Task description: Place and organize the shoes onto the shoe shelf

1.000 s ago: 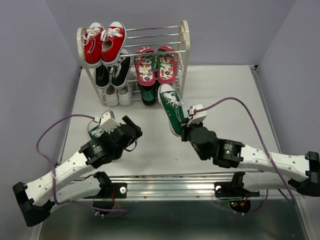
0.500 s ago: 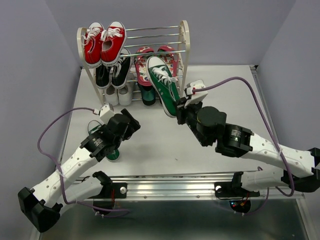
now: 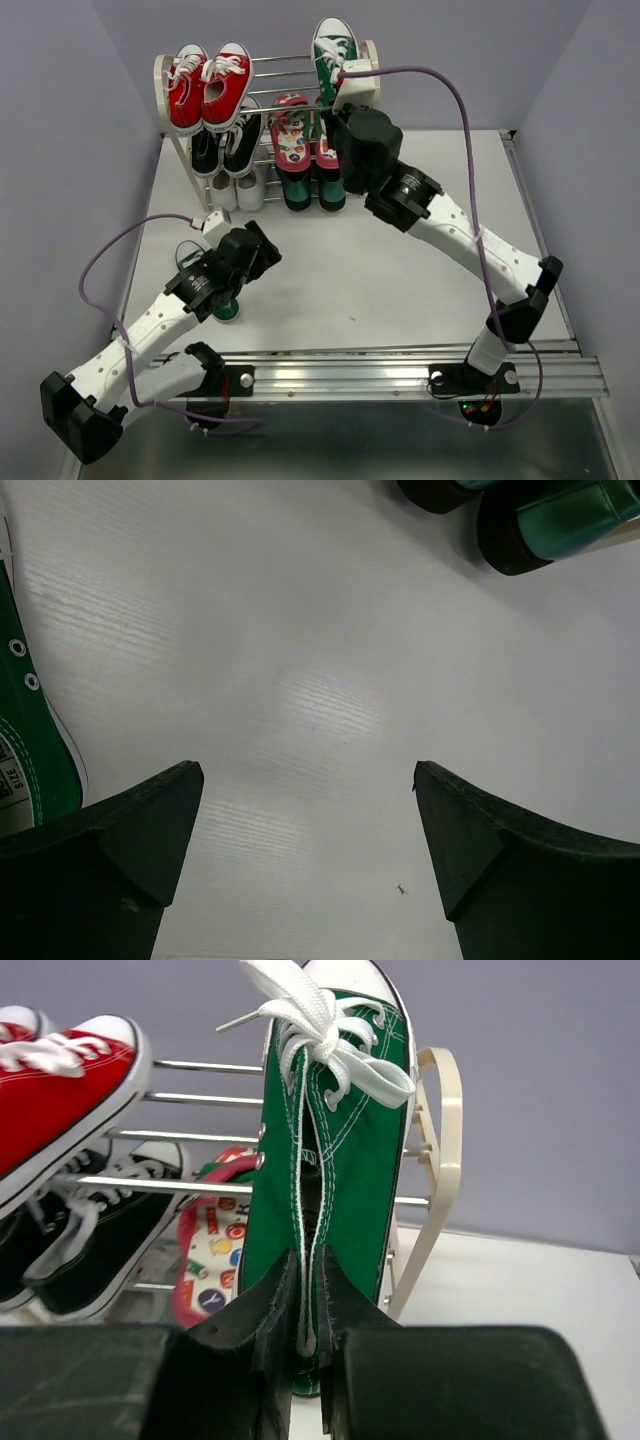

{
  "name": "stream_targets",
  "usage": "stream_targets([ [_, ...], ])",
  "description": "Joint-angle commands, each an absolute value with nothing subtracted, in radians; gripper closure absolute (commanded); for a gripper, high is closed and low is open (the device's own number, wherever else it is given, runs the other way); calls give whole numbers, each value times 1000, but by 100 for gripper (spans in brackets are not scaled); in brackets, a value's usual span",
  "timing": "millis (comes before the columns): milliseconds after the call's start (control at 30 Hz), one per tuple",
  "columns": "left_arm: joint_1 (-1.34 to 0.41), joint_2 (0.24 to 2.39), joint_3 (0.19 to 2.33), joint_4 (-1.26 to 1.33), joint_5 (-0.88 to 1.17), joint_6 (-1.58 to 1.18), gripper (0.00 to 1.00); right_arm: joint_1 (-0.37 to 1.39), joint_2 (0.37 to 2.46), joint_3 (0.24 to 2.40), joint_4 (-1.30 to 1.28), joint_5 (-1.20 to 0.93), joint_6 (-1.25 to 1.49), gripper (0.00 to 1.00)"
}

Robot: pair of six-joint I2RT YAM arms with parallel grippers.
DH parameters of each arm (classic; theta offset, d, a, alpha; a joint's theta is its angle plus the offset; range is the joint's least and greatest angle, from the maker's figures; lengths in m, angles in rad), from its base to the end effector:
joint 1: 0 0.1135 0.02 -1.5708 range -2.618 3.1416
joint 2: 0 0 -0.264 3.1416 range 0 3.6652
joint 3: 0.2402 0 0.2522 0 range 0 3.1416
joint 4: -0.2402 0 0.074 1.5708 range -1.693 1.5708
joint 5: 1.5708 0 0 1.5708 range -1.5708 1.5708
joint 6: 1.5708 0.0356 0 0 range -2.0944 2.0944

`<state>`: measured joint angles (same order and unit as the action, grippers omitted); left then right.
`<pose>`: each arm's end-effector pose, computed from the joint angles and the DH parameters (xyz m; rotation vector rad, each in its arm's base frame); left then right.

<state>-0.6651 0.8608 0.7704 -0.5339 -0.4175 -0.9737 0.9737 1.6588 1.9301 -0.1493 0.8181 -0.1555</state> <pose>0.1535 -0.1020 0.2891 -0.5644 2.1018 -0.4967 0.2243 0.2837 0.5119 -0.1619 1.4790 0.0692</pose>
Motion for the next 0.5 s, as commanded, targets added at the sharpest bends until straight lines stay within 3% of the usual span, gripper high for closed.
stream_targets([
  [0,-657,831,738,-537,-422,-974,1,876,1712,2084,-12,700,-206,99],
  [300,-652,779,719,-572,-442,-991,1,736,1927,2307,-15,597,-226,99],
  [467,-652,770,712,-577,-440,-997,1,658,1937,2290,-35,516,-138,99],
])
